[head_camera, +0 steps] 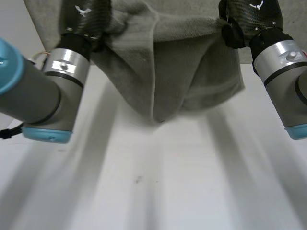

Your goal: Fold the towel.

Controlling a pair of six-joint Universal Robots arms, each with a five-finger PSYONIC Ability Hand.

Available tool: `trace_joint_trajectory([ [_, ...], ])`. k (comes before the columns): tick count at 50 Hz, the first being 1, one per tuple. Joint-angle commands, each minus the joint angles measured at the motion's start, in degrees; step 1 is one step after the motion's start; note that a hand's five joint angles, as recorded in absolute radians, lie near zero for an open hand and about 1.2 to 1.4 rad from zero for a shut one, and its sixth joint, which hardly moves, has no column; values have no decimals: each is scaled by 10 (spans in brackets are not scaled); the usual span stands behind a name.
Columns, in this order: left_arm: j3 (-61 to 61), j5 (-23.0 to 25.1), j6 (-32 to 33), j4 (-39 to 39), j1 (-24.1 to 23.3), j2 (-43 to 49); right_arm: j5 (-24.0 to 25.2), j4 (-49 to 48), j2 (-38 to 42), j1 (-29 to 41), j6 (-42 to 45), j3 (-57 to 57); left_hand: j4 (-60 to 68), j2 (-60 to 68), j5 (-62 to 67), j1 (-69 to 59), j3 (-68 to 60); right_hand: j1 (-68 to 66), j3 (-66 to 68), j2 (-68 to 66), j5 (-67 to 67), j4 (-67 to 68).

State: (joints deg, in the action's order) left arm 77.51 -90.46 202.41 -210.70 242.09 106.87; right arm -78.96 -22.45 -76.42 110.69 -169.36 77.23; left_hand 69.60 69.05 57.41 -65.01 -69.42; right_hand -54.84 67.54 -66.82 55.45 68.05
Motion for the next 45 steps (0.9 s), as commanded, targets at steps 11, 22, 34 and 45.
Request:
trace_joint_trajectory([
  [11, 212, 76, -50, 235, 45, -23, 110, 369, 91, 37, 171, 62, -131, -125, -109, 85, 129, -252, 125, -132, 145, 120],
  [22, 188, 73, -52, 356, 25, -46, 108, 339, 90, 39, 180, 117, -325, -319, -303, 279, 323, -252, 125, -132, 145, 120],
  [34, 69, 80, -52, 299, -53, -39, 108, 305, 44, 34, 190, 222, -385, -380, -363, 339, 383, -252, 125, -132, 145, 120],
  [45, -58, 73, 93, 357, -83, 187, 101, 268, 7, 30, 192, 275, -368, -363, -347, 323, 367, -252, 125, -132, 145, 120],
])
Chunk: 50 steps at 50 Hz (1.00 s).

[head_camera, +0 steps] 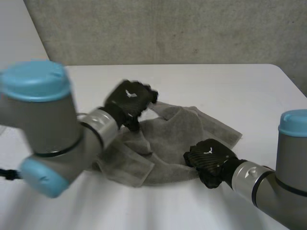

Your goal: Fold the towel.

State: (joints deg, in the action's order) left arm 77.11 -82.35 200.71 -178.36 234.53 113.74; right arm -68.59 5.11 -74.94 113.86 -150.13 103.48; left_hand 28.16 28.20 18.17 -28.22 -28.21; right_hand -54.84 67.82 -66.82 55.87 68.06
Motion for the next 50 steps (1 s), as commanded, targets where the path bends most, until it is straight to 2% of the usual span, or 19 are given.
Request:
trace_joint_trajectory([
  [1, -60, -9, 138, 35, -6, 138, -2, -8, -7, -1, 0, 13, 46, 46, 46, -45, -45, -252, 122, -132, 141, 119],
  [4, -64, -10, 174, 35, -3, 162, -3, -9, -8, -9, 0, 15, 49, 49, 49, -49, -49, -252, 122, -132, 141, 119],
  [10, -64, -13, 184, 36, 1, 170, -3, -14, -6, -16, 0, 16, 103, 103, 103, -103, -103, -252, 122, -132, 141, 119],
  [12, -63, -14, 184, 36, 7, 170, -3, -18, -6, -16, 0, 14, 285, 285, 285, -285, -285, -252, 122, -132, 141, 119],
  [13, -63, -14, 184, 36, 7, 170, -4, -21, -3, -16, 1, 10, 287, 286, 286, -286, -286, -252, 122, -132, 141, 119],
  [15, -60, -15, 185, 36, 9, 165, -5, -23, 1, -16, 1, 3, 517, 517, 517, -517, -517, -252, 122, -132, 141, 119],
  [21, -70, -14, 185, 21, 13, 151, -7, -30, 26, -18, 16, -69, 518, 518, 518, -518, -518, -252, 122, -132, 141, 119],
  [24, -94, -18, 180, -38, 23, 126, -30, -53, 46, -12, 11, -149, 518, 518, 518, -518, -518, -252, 122, -132, 141, 119],
  [28, -121, -32, 167, -204, 50, 70, -82, -124, 59, -10, 2, -242, 518, 518, 518, -518, -518, -252, 122, -132, 141, 119],
  [29, -121, -33, 166, -204, 50, 70, -112, -176, 60, -7, -7, -277, 518, 518, 518, -518, -518, -252, 122, -132, 141, 119],
  [30, -122, -39, 151, -275, 57, 47, -136, -236, 59, -7, -17, -301, 518, 518, 518, -518, -518, -252, 122, -132, 141, 119],
  [31, -119, -45, 127, -342, 61, 25, -136, -237, 59, -7, -17, -301, 518, 518, 518, -518, -518, -252, 122, -132, 141, 119],
  [32, -119, -45, 127, -342, 61, 25, -150, -297, 57, -6, -23, -314, 518, 518, 518, -518, -518, -252, 122, -132, 141, 119],
  [34, -112, -47, 75, -423, 65, -3, -157, -344, 54, -6, -27, -323, 518, 518, 518, -518, -518, -252, 122, -132, 141, 119],
  [39, -86, -47, 41, -403, 74, -21, -150, -350, 35, 4, -29, -312, 518, 518, 518, -518, -518, -252, 122, -132, 141, 119],
  [42, -35, -45, 33, -340, 82, -33, -131, -295, 26, 21, -28, -300, 518, 518, 518, -518, -518, -252, 122, -132, 141, 119],
  [44, -10, -43, 33, -309, 82, -33, -106, -256, 26, 27, -23, -290, 518, 518, 518, -518, -518, -252, 122, -132, 141, 119],
  [46, 43, -43, 32, -254, 86, -27, -41, -168, 38, 29, -12, -275, 518, 518, 518, -518, -518, -252, 122, -132, 141, 119],
  [50, 93, -44, 35, -204, 90, -24, 5, -70, 78, 29, 7, -255, 518, 518, 518, -518, -518, -252, 122, -132, 141, 119],
])
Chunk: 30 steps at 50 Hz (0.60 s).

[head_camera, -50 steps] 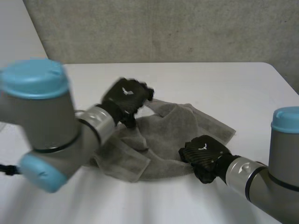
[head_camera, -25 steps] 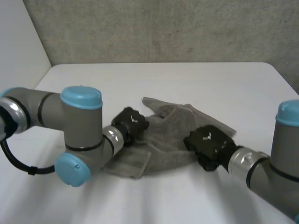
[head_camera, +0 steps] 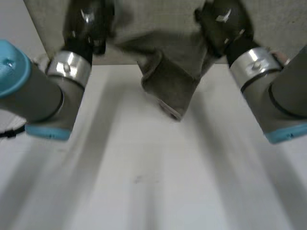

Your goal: Fold the towel.

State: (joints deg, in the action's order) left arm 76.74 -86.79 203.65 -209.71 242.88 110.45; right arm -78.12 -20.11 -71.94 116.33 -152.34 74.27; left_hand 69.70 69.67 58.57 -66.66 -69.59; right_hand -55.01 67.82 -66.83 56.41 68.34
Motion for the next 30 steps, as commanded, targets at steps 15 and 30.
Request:
trace_joint_trajectory([
  [15, 208, -3, -10, 255, 10, -38, 104, 274, 81, -3, -13, 117, 103, 103, 114, -133, -104, -250, 122, -132, 136, 117],
  [30, 190, -1, -84, 257, -20, -165, 116, 254, 49, -81, -169, 177, 103, 103, 114, -133, -104, 348, -476, 466, -462, -482],
])
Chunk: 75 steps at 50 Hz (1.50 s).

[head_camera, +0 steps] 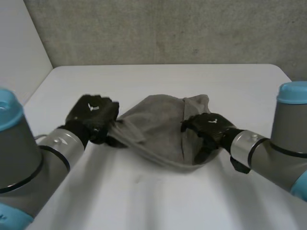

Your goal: Fold the towel.

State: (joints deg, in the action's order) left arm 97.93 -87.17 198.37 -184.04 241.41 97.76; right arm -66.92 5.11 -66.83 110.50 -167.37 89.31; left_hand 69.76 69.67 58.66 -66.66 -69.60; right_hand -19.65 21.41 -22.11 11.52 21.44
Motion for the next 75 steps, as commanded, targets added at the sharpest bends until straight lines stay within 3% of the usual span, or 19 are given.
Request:
trace_joint_trajectory([
  [1, -32, 2, -40, 0, -8, -48, 4, 2, -4, -23, -19, 34, 102, 103, 113, -133, -104, -5, -12, 19, -13, -13],
  [9, -72, 2, -84, 10, -12, -71, 33, -22, -6, -24, -28, 60, 102, 103, 113, -133, -104, -5, -12, 19, -13, -13],
  [18, -105, 0, -113, 27, -8, -87, 27, -90, 9, -16, -37, 68, 102, 103, 113, -133, -104, -24, 6, 1, 5, 6],
  [27, -100, 1, -141, 28, -5, -127, -25, -185, 56, -17, -71, 39, 102, 103, 113, -133, -104, -93, 75, -68, 74, 75],
  [38, -101, 2, -154, 28, 13, -144, -25, -151, 115, 9, -106, -5, 102, 103, 113, -133, -104, -93, 75, -68, 74, 75],
  [52, -100, 5, -153, 26, 46, -137, -22, -112, 65, 21, -124, 43, 102, 103, 113, -133, -104, -91, 73, -66, 72, 73],
  [69, -108, 5, -153, 25, 48, -114, -16, -99, 13, 26, -125, 80, 102, 103, 113, -133, -104, -88, 70, -63, 69, 70],
  [75, -117, 3, -155, 26, 44, -119, -17, -136, 59, 86, -213, 39, 102, 103, 113, -133, -104, -91, 73, -66, 72, 73],
])
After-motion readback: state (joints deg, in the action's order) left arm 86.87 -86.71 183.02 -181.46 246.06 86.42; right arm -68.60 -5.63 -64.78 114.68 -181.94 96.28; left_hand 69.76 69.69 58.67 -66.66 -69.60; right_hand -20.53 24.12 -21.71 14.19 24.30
